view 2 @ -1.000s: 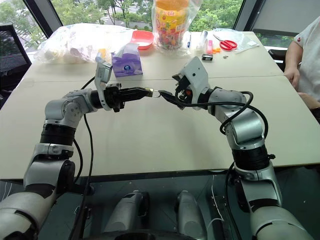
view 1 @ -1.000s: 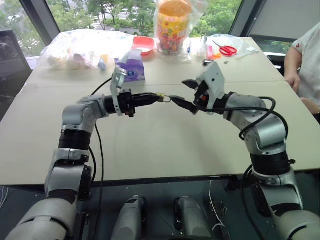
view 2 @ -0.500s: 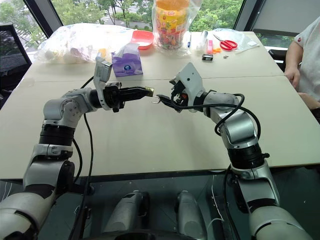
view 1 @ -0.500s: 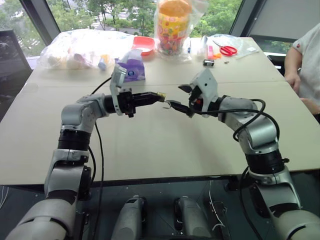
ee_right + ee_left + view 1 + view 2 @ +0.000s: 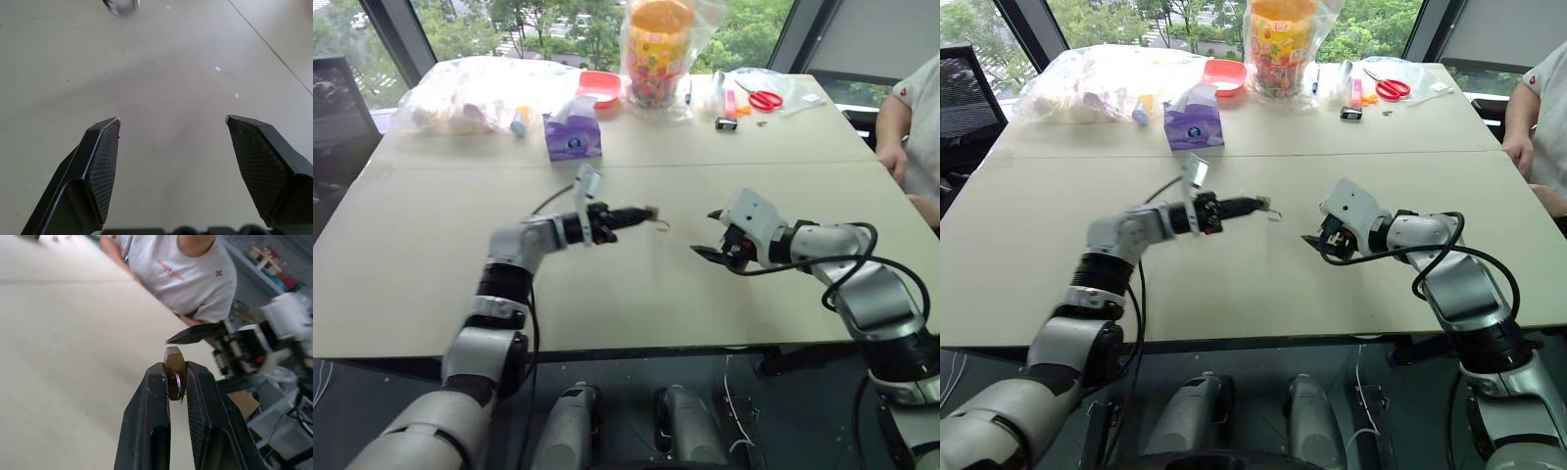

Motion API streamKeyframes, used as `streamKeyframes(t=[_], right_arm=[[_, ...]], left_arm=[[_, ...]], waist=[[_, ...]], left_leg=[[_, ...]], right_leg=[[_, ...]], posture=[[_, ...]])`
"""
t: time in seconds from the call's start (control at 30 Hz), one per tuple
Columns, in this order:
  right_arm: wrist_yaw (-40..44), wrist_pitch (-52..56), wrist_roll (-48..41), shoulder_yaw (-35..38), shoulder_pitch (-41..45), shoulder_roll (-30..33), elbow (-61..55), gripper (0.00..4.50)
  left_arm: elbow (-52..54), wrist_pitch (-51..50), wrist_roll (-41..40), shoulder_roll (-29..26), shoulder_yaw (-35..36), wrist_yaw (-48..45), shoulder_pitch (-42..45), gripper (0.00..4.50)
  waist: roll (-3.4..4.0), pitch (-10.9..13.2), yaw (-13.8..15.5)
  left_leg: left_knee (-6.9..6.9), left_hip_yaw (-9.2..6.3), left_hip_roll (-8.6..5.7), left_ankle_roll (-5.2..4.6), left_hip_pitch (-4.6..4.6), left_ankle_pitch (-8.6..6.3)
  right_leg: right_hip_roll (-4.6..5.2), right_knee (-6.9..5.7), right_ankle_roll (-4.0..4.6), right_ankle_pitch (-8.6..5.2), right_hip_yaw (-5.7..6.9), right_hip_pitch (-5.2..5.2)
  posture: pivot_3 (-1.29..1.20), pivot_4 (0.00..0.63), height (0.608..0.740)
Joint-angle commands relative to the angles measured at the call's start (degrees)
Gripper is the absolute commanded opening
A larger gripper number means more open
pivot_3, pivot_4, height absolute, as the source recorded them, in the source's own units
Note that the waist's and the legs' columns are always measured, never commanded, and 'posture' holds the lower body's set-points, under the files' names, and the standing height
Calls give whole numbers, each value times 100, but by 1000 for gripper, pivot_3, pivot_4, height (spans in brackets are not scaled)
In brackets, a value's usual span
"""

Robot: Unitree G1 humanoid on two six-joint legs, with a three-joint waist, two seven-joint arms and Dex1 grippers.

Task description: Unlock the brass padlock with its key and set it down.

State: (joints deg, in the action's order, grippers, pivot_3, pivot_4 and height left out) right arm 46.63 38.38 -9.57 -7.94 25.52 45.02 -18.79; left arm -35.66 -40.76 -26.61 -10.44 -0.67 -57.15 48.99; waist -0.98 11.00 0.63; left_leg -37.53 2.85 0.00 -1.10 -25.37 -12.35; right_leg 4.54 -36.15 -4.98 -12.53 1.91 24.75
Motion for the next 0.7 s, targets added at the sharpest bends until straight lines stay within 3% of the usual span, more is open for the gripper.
streamKeyframes(t=[0.03,0.07,0.17,0.33,0.43,0.57,0.7], right_arm=[[2,297,-103,97,-61,87,-615,3599],[-48,380,-93,88,-65,70,-673,3599],[-157,578,-54,47,-49,43,-761,3665],[-246,724,-1,17,-118,101,-821,3665],[-285,792,-43,110,-194,98,-887,3665],[-446,1036,-356,494,-349,-159,-967,3665],[-950,1049,-722,1113,-414,-935,-792,3665]], left_arm=[[-414,50,203,191,-91,148,147,0],[-600,133,276,273,-103,205,207,0],[-1047,264,408,404,-50,295,404,1495],[-1298,574,835,227,-303,148,591,3419],[-836,1346,1655,-275,-1036,17,260,3419],[419,807,961,-761,-240,142,-163,3419],[2055,584,829,-1230,56,441,-1025,3419]], waist=[[-1,1,-9],[-1,1,-7],[-1,1,10],[-1,1,12],[-1,-2,-17],[0,-2,-94],[0,-2,-132]], left_leg=[[0,0,2,0,0,0],[-2,0,2,0,0,0],[-14,-3,4,0,-2,-1],[-40,-3,3,-16,-9,-13],[-41,0,1,-20,-6,-16],[-39,2,21,-19,-3,-18],[-33,0,36,-17,-3,-19]], right_leg=[[-2,1,0,0,0,0],[-2,1,1,0,0,1],[-1,0,5,-3,1,0],[8,3,21,-11,4,-9],[14,7,22,-11,1,-13],[20,6,31,-8,-7,-10],[15,5,33,-6,-8,-6]], posture=[[0,150,740],[0,150,740],[0,150,740],[0,150,740],[0,150,740],[0,150,740],[0,150,740]])
